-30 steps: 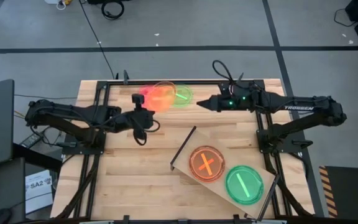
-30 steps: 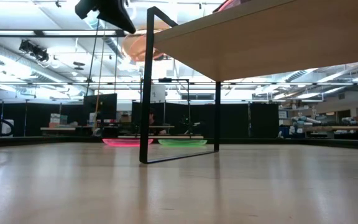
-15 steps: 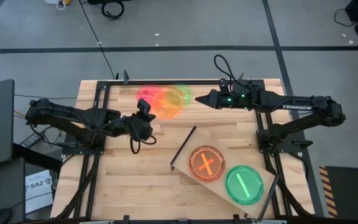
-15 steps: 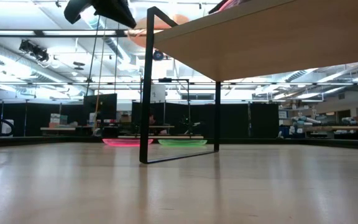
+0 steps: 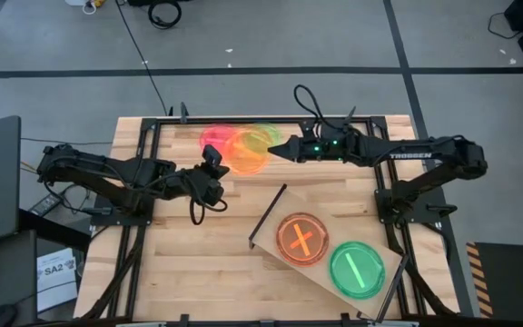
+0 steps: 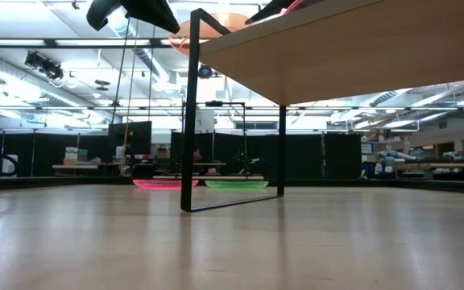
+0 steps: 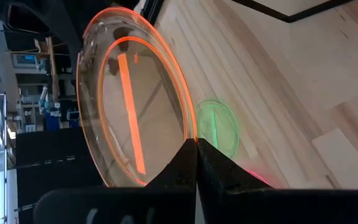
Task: Place and stack plates onto a shelf
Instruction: Stack the transparent orange plate on the transparent green plate on the shelf
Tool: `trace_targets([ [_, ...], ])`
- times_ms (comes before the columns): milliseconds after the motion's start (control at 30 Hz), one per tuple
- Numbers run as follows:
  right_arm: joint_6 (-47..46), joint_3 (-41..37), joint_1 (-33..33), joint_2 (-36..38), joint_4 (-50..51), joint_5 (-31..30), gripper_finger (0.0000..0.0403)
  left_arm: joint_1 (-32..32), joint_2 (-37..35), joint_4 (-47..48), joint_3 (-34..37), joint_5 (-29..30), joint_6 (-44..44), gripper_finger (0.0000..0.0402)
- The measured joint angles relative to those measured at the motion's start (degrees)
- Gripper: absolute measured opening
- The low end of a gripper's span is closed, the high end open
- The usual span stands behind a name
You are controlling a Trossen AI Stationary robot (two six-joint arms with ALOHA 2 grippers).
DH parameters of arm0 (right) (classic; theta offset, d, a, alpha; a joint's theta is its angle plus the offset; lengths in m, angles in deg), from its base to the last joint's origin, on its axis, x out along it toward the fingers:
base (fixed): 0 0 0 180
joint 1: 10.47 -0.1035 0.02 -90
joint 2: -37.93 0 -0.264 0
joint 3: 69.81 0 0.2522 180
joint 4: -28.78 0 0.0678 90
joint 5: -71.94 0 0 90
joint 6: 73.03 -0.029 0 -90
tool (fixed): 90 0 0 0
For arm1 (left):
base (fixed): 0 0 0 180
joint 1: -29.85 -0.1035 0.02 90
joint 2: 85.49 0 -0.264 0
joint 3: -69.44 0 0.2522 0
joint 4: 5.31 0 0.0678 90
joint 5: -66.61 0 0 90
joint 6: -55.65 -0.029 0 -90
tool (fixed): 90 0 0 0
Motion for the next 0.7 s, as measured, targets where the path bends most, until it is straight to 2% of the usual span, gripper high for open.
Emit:
trace_targets([
  [300, 0.15, -0.02, 0.0, -0.61, 0.92, 0.76, 0.0111, 0.0, 0.0, -0.01, 0.0, -0.02, 0.02, 0.0004],
  [700, 0.84, -0.02, 0.02, -0.61, 1.08, 0.82, 0.0049, 0.0, 0.0, 0.04, 0.0, 0.0, 0.0, 0.0011],
])
